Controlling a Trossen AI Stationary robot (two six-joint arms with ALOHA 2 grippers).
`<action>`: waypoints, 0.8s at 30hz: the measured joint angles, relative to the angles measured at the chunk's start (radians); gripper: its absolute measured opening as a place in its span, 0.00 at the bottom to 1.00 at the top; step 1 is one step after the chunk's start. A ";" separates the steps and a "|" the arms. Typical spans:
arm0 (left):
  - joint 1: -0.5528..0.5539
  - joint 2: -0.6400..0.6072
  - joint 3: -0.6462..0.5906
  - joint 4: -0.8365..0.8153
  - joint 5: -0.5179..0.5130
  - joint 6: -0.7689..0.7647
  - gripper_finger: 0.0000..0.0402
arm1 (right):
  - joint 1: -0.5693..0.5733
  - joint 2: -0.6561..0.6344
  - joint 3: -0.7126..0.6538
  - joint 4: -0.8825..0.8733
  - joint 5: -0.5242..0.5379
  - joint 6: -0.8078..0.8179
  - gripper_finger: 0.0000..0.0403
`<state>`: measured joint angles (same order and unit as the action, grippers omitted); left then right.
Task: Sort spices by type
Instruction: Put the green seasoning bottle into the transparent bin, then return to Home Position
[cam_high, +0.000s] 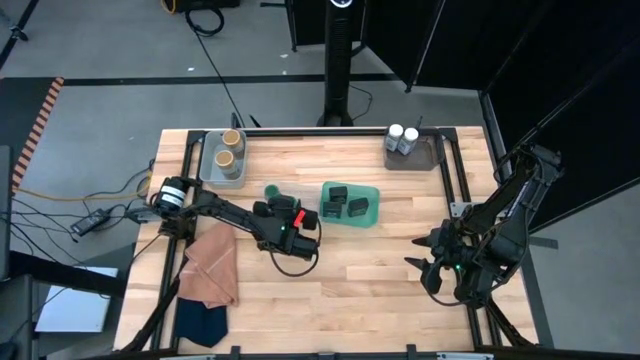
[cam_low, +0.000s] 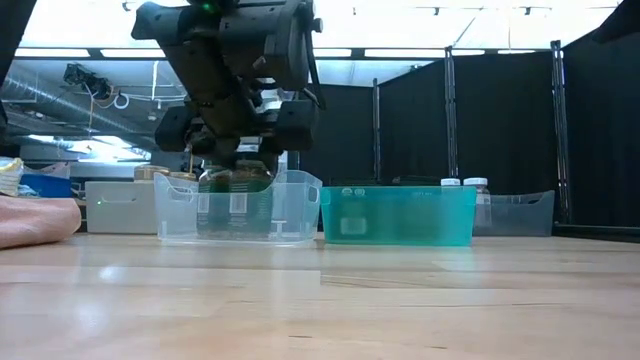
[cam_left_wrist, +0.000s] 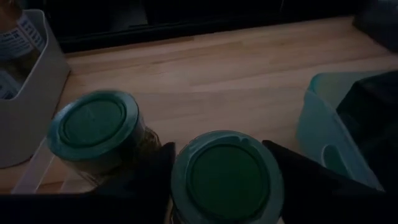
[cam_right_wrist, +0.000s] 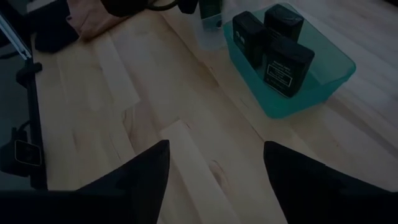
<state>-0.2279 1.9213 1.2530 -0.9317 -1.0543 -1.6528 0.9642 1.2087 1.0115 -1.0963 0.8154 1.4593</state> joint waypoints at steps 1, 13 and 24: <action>0.000 0.000 0.000 -0.002 0.008 0.001 0.63 | 0.000 0.000 0.000 0.000 0.000 -0.002 0.67; 0.000 0.000 0.000 -0.004 0.066 0.003 0.87 | 0.000 0.000 0.000 0.003 0.003 -0.022 0.70; -0.002 -0.002 0.108 -0.076 0.131 0.195 0.88 | 0.000 0.000 0.000 0.002 0.009 -0.049 0.70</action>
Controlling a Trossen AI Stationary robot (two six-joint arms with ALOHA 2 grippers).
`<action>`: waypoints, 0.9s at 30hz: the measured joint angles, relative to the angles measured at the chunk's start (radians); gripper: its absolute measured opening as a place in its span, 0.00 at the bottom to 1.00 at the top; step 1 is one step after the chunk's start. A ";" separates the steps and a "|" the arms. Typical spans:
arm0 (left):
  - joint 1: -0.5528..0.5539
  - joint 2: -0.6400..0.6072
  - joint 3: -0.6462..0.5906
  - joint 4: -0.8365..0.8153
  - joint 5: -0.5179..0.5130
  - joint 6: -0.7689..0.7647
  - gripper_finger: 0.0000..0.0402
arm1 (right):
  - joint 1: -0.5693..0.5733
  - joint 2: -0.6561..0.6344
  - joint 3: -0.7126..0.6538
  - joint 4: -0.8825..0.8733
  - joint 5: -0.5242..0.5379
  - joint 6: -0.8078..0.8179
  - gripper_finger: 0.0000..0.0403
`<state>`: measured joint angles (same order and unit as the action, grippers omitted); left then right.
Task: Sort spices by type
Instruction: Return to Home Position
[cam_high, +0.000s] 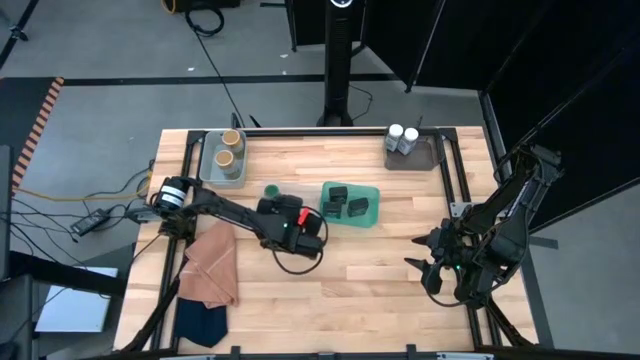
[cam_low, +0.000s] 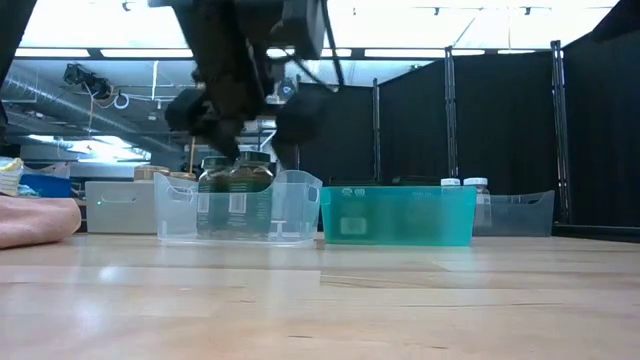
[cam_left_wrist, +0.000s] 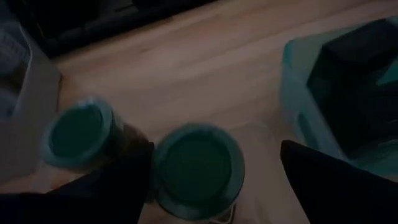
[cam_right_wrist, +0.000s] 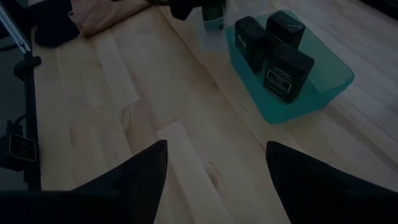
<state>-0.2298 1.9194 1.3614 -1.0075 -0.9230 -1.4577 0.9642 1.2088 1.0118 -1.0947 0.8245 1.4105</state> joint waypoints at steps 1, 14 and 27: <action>0.000 0.000 0.020 -0.017 -0.001 0.019 0.88 | 0.000 0.000 0.000 0.000 0.002 0.000 0.70; 0.000 -0.001 0.406 -0.315 -0.013 0.303 0.88 | 0.000 0.000 0.000 0.002 0.047 0.002 0.69; -0.154 -0.048 0.975 -0.464 -0.367 0.531 0.88 | 0.000 0.000 0.000 0.093 -0.050 -0.074 0.69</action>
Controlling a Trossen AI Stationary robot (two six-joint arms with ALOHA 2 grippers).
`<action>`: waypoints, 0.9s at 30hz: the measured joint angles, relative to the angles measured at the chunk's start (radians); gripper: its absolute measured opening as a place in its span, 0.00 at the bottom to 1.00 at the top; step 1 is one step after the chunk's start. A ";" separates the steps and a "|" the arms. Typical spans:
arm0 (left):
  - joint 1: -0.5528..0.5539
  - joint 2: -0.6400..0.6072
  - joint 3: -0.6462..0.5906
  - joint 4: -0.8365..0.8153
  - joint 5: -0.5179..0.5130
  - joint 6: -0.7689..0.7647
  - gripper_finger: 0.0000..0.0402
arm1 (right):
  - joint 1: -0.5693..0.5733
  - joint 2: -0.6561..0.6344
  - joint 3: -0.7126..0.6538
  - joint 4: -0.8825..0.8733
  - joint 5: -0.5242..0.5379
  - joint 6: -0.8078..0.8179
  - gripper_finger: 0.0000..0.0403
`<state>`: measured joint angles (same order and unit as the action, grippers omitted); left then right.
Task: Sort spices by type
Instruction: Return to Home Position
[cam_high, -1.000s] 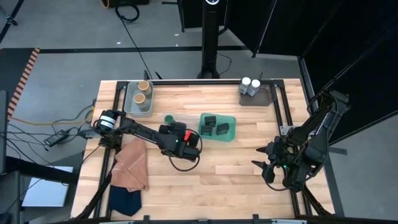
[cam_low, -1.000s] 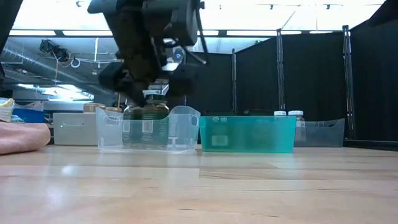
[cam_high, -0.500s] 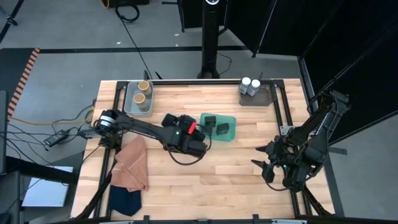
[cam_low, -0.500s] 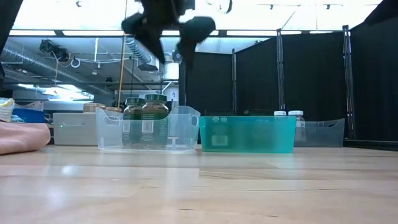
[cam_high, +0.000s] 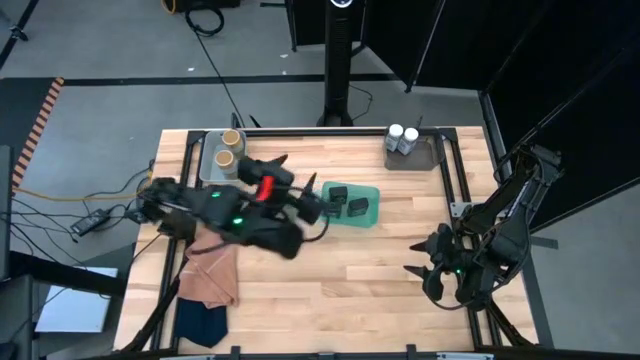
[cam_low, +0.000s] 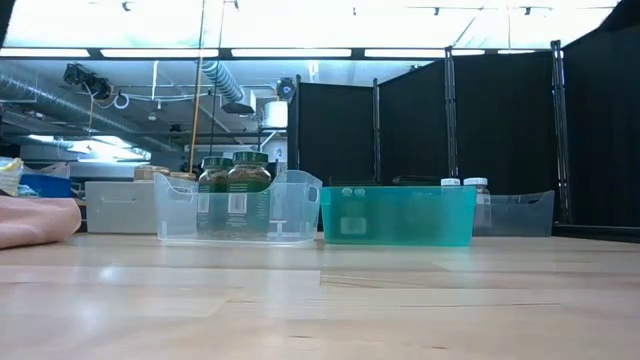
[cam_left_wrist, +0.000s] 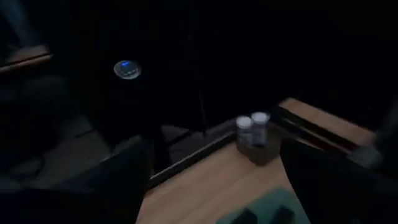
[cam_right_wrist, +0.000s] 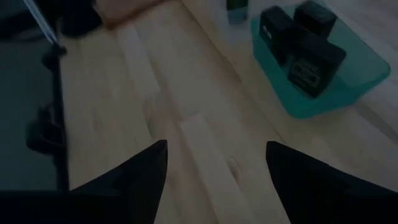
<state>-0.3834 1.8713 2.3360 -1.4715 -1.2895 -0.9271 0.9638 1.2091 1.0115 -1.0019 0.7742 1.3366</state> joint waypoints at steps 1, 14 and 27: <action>-0.025 -0.028 -0.026 0.045 -0.008 0.058 0.88 | -0.004 0.000 0.000 0.014 0.016 -0.001 0.69; -0.163 -0.124 -0.052 0.104 0.055 0.381 0.88 | -0.083 -0.217 0.000 0.460 0.135 -0.803 0.69; -0.262 -0.457 -0.050 0.040 -0.080 0.500 0.88 | -0.102 -0.873 0.002 0.530 -0.043 -1.321 0.70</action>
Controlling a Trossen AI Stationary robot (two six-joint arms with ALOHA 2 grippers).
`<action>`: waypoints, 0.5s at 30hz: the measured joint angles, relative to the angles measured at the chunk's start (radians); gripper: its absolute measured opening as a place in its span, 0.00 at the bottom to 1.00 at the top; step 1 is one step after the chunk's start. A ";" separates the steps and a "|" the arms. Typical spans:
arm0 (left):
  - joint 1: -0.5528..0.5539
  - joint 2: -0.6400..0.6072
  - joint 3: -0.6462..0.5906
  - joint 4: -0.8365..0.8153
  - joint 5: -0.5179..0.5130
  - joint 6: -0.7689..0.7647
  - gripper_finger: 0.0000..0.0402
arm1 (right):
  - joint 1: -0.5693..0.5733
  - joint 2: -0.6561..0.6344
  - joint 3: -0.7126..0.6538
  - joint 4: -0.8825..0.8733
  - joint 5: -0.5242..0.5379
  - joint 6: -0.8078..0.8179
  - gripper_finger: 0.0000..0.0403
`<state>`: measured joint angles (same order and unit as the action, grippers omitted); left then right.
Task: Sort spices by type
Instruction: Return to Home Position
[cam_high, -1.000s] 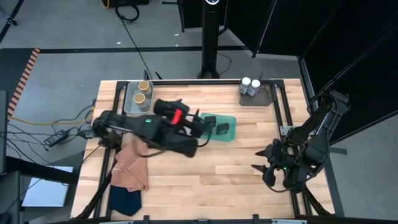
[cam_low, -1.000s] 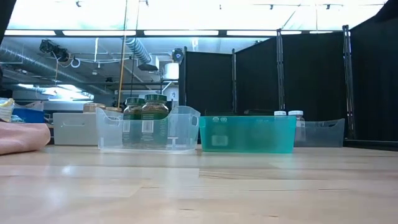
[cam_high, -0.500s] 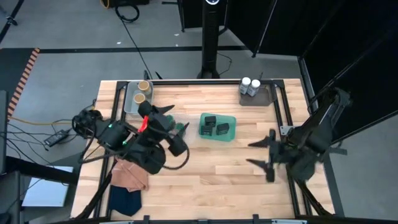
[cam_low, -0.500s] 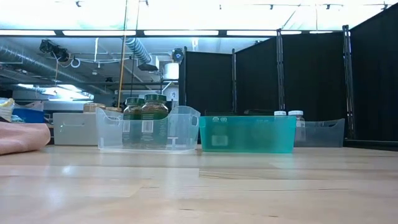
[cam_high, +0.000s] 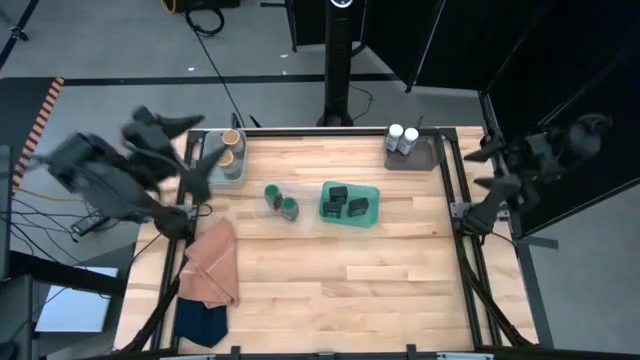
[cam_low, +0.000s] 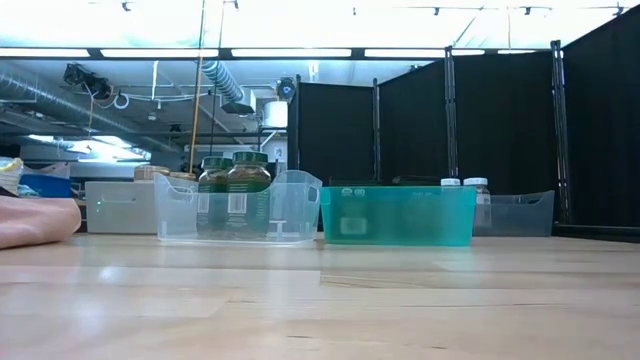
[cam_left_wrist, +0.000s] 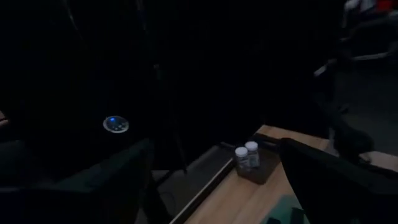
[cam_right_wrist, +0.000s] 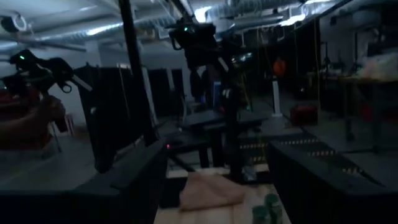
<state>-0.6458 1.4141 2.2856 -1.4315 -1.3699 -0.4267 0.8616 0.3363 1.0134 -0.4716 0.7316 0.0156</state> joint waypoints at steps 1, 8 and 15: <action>-0.009 -0.022 0.000 0.000 0.007 0.009 0.88 | 0.000 -0.022 0.000 -0.008 0.004 -0.008 0.70; -0.096 -0.152 -0.061 -0.002 0.047 0.064 0.88 | 0.000 -0.104 -0.002 -0.067 0.007 -0.039 0.70; -0.179 -0.403 -0.409 -0.004 -0.074 -0.155 0.88 | 0.000 -0.173 -0.002 -0.093 0.007 -0.043 0.69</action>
<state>-0.8244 1.0111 1.8769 -1.4351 -1.4435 -0.5818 0.8616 0.1636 1.0115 -0.5646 0.7387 -0.0276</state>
